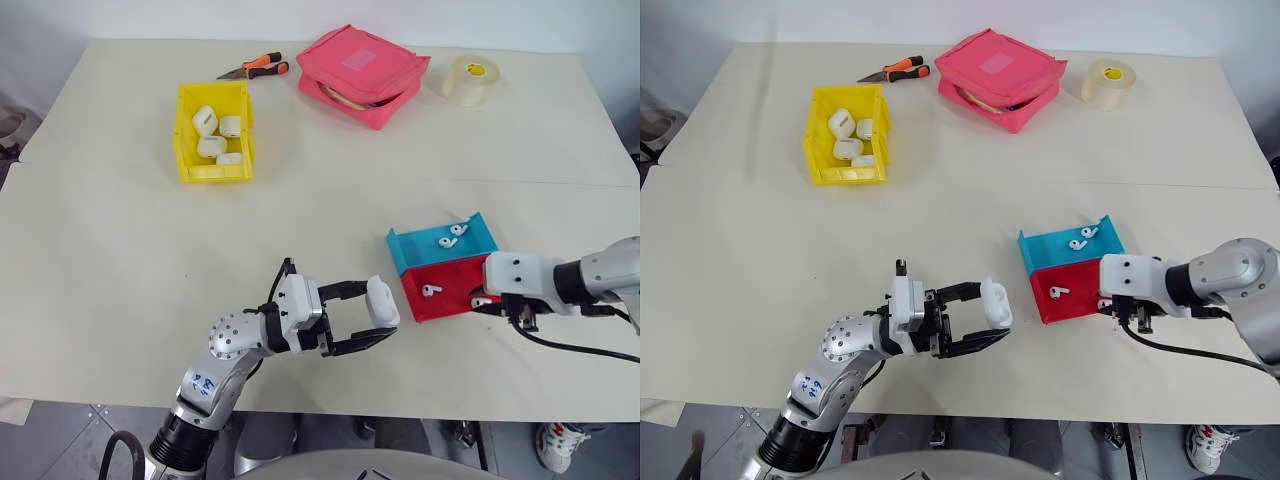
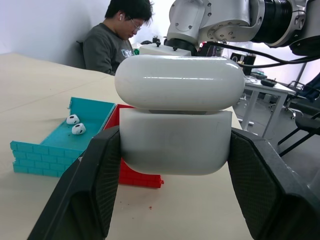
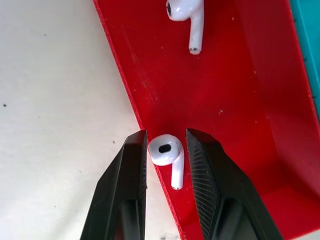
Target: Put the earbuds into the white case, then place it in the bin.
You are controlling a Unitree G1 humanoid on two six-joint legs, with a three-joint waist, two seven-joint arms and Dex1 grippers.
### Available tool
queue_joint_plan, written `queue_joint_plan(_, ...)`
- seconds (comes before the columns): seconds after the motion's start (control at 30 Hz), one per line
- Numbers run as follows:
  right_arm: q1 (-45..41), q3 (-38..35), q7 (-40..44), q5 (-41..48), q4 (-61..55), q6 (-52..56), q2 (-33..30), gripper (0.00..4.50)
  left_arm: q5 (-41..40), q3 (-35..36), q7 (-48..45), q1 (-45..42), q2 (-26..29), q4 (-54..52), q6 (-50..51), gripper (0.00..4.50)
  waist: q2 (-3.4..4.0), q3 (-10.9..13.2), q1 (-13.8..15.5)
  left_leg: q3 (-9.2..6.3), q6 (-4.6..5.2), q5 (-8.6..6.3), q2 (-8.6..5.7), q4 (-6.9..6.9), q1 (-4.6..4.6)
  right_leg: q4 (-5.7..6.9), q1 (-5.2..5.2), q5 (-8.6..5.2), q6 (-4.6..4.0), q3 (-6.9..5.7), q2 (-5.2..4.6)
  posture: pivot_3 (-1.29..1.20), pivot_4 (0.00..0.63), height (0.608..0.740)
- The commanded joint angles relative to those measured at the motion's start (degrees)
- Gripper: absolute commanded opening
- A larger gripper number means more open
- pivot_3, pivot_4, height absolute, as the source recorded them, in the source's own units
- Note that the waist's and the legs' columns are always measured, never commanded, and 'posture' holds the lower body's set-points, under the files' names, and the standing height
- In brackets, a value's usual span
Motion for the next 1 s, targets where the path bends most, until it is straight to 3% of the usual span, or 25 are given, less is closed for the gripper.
queue_joint_plan(0.03, -0.6, 0.1, 0.5, -1.5, 0.4, -1.6, 0.1, 1.25, 0.1, -0.3, 0.3, 0.0, -0.3, -2.6, -1.4, 2.79, 0.00, 0.0, 0.0, 0.00, 0.00, 0.00, 0.00, 0.00, 0.00, 0.00, 0.00, 0.00, 0.00, 0.00, 0.00, 0.00, 0.150, 0.740)
queue_joint_plan(0.67, -2.1, 1.5, 2.7, -4.6, 3.7, -4.1, 1.5, 1.25, 0.3, -0.5, 1.0, 0.0, -0.2, -2.6, -1.5, 2.79, 0.00, 0.0, -0.1, 0.00, 0.00, 0.00, 0.00, 0.00, 0.01, 0.00, 0.01, 0.00, 0.00, 0.00, 0.00, 0.00, 0.150, 0.740)
queue_joint_plan(0.8, -2.7, 1.6, 2.8, -4.9, 4.1, -4.0, 2.0, 0.47, 0.3, -0.5, 1.0, 0.0, -0.2, -2.6, -1.5, 2.79, 0.00, 0.0, -0.2, 0.00, 0.00, 0.00, 0.00, 0.00, 0.01, 0.00, 0.02, 0.00, 0.00, 0.00, 0.00, 0.00, 0.150, 0.740)
queue_joint_plan(1.0, -4.0, 0.1, 2.1, -3.0, 2.7, -1.3, 3.5, 0.47, 0.3, -0.3, 0.8, -0.5, -0.3, -2.0, -1.6, 2.79, 0.00, 0.0, -0.7, -0.01, -0.01, 0.00, 0.03, 0.00, 0.02, 0.00, 0.03, 0.00, 0.00, -0.01, 0.00, 0.00, 0.150, 0.740)
